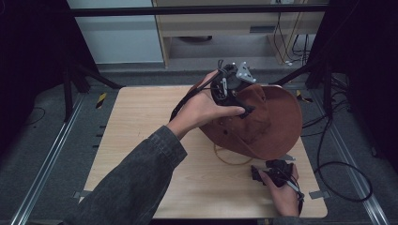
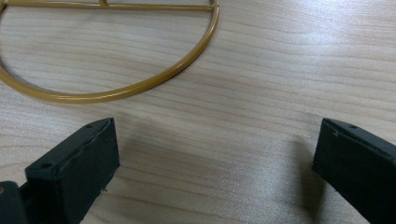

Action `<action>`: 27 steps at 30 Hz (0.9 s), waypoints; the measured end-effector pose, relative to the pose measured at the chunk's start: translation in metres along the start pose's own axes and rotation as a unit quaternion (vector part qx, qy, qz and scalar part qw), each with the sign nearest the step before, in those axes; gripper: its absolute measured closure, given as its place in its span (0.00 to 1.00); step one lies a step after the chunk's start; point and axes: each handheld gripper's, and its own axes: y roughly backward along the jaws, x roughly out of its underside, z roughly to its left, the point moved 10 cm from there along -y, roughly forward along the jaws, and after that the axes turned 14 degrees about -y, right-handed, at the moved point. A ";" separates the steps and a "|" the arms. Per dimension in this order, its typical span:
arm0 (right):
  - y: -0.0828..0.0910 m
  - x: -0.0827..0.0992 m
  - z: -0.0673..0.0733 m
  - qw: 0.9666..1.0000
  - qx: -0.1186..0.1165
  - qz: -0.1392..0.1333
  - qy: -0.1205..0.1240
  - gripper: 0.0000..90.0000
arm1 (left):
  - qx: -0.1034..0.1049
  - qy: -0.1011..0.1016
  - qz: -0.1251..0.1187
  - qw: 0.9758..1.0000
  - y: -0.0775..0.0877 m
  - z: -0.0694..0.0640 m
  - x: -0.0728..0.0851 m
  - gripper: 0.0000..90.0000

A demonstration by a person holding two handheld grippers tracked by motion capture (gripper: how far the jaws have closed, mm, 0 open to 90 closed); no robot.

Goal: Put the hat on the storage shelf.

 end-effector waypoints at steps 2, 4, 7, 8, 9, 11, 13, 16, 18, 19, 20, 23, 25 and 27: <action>0.000 0.000 0.001 1.000 -0.002 0.000 0.000 0.00 | -0.007 0.004 -0.010 1.000 0.009 0.002 0.000 0.11; 0.001 0.001 0.000 1.000 -0.002 0.003 0.002 0.00 | -0.013 0.008 -0.014 1.000 0.017 0.004 0.002 0.10; 0.001 0.002 0.003 1.000 -0.007 0.005 -0.010 0.00 | -0.028 0.014 -0.018 0.999 0.033 0.008 0.009 0.08; 0.000 0.001 0.003 1.000 -0.007 0.003 -0.007 0.00 | -0.034 0.015 -0.019 0.999 0.039 0.009 0.013 0.08; 0.001 0.001 0.002 1.000 -0.004 0.003 -0.005 0.00 | -0.038 0.016 -0.022 0.999 0.045 0.010 0.016 0.08; 0.001 0.001 0.002 1.000 -0.004 0.003 -0.007 0.00 | -0.047 0.020 -0.025 0.998 0.058 0.013 0.025 0.07; 0.001 0.001 0.002 1.000 -0.005 0.003 -0.007 0.00 | -0.057 0.026 -0.024 0.998 0.071 0.016 0.036 0.07; 0.000 0.001 0.001 1.000 0.001 0.002 -0.008 0.00 | -0.072 0.036 -0.021 0.997 0.088 0.018 0.059 0.07; 0.000 0.001 0.002 1.000 -0.003 0.003 -0.009 0.00 | -0.081 0.048 -0.025 0.995 0.099 0.017 0.075 0.07; 0.000 0.001 0.002 1.000 -0.002 0.002 -0.008 0.00 | -0.084 0.052 -0.027 0.995 0.104 0.016 0.084 0.07; 0.000 0.001 0.002 1.000 -0.002 0.003 -0.008 0.00 | -0.086 0.057 -0.030 0.994 0.109 0.015 0.092 0.07; 0.000 0.001 0.003 1.000 -0.004 0.002 -0.008 0.00 | -0.095 0.072 -0.039 0.992 0.124 0.010 0.116 0.07; 0.000 0.001 0.003 1.000 -0.006 0.002 -0.009 0.00 | -0.101 0.081 -0.041 0.991 0.132 0.006 0.132 0.07; 0.000 0.001 0.003 1.000 -0.005 0.003 -0.009 0.00 | -0.102 0.089 -0.043 0.990 0.136 0.000 0.147 0.07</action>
